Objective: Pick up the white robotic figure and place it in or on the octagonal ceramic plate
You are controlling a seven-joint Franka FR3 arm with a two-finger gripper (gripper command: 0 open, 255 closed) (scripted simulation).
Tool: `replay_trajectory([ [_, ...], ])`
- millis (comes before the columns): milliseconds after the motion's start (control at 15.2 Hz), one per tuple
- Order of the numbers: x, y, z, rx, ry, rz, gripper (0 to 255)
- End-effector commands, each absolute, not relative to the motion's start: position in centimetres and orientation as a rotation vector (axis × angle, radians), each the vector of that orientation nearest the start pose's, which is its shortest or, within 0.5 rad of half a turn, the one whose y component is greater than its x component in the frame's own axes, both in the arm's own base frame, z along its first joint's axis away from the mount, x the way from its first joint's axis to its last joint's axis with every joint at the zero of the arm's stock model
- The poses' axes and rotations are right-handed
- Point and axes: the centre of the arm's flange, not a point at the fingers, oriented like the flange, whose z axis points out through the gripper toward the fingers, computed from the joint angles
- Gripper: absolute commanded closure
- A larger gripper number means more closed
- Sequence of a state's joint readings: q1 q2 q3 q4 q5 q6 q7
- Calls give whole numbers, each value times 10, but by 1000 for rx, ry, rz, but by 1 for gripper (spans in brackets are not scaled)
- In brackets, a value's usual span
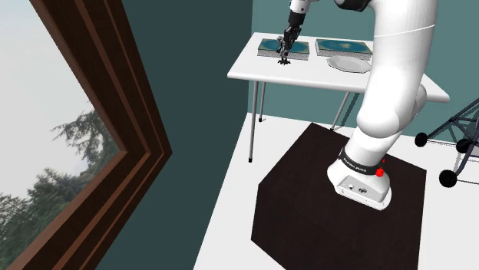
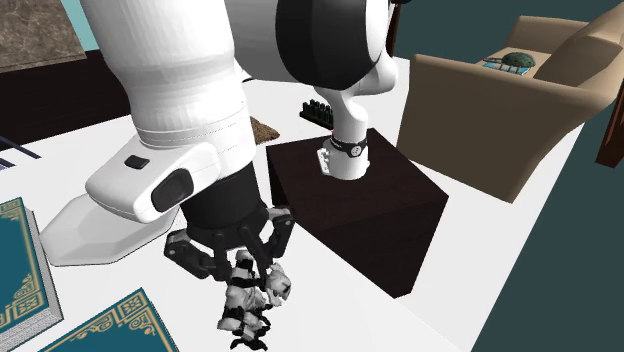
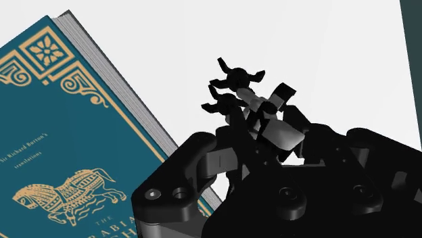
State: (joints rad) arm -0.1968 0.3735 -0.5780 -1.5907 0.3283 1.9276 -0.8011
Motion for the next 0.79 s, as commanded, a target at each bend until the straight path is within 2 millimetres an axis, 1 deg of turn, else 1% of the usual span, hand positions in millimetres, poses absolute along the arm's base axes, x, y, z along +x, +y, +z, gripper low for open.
replay_trajectory([
  [0, 516, -411, 449, -3081, 78, -150, 255],
  [462, 516, -411, 449, -3081, 78, -150, 255],
  [726, 516, -411, 471, -3081, 78, -150, 255],
])
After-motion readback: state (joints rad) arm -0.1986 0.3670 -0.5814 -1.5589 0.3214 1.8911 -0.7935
